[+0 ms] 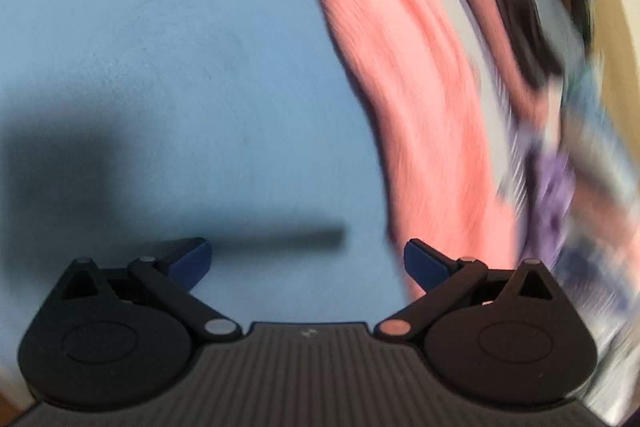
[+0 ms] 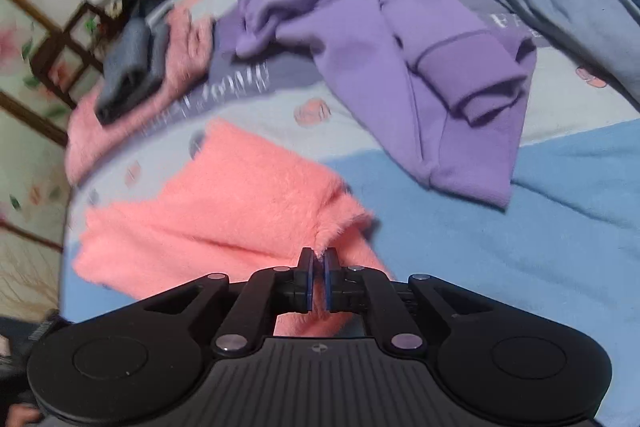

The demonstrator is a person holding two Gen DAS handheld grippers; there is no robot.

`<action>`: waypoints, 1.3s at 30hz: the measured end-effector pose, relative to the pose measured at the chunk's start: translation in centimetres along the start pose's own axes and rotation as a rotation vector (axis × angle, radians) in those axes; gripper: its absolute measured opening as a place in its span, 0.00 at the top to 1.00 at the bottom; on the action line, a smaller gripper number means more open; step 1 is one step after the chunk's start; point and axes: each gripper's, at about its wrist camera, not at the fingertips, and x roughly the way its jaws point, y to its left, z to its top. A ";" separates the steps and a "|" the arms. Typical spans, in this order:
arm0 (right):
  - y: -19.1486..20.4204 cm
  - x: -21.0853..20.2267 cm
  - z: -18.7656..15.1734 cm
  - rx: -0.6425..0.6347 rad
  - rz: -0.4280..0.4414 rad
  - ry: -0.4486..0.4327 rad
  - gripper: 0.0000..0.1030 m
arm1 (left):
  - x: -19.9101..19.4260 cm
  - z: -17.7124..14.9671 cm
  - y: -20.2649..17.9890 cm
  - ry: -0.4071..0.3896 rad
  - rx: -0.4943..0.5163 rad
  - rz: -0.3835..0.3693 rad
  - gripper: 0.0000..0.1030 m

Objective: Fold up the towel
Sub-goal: 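Lift the salmon-pink towel high with the right tool and shake it out, then grasp a towel corner with the left tool while the right tool holds another corner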

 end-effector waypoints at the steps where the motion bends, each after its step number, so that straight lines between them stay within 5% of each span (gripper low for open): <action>1: 0.4 -0.6 0.7 0.034 0.032 -0.013 0.95 | 0.1 0.3 0.5 -0.006 -0.055 -0.058 0.00; 5: 4.0 -4.2 3.0 -0.014 0.141 -0.073 0.95 | 0.9 0.7 2.3 -0.018 -0.268 -0.252 0.00; 7: 5.6 -4.8 3.1 -0.069 0.151 -0.068 0.91 | 1.2 0.8 2.1 -0.031 -0.309 -0.277 0.00; 15: 3.9 -1.5 -1.4 0.048 0.100 0.125 0.85 | 5.2 2.1 3.0 -0.074 -0.548 -0.472 0.00; 23: 0.3 1.2 -6.4 0.260 0.077 0.250 0.81 | 6.2 4.5 1.1 -0.123 -0.484 -0.599 0.05; 32: -2.5 3.6 -9.3 0.568 0.141 0.142 0.67 | 4.5 6.8 0.5 -0.072 -0.309 -0.474 0.67; 34: -3.1 4.0 -9.7 0.636 0.159 0.109 0.62 | 4.5 7.0 0.5 -0.052 -0.262 -0.426 0.93; 39: -4.5 5.1 -10.9 0.805 0.203 0.025 0.61 | 4.3 7.1 -0.8 -0.042 -0.150 -0.371 0.97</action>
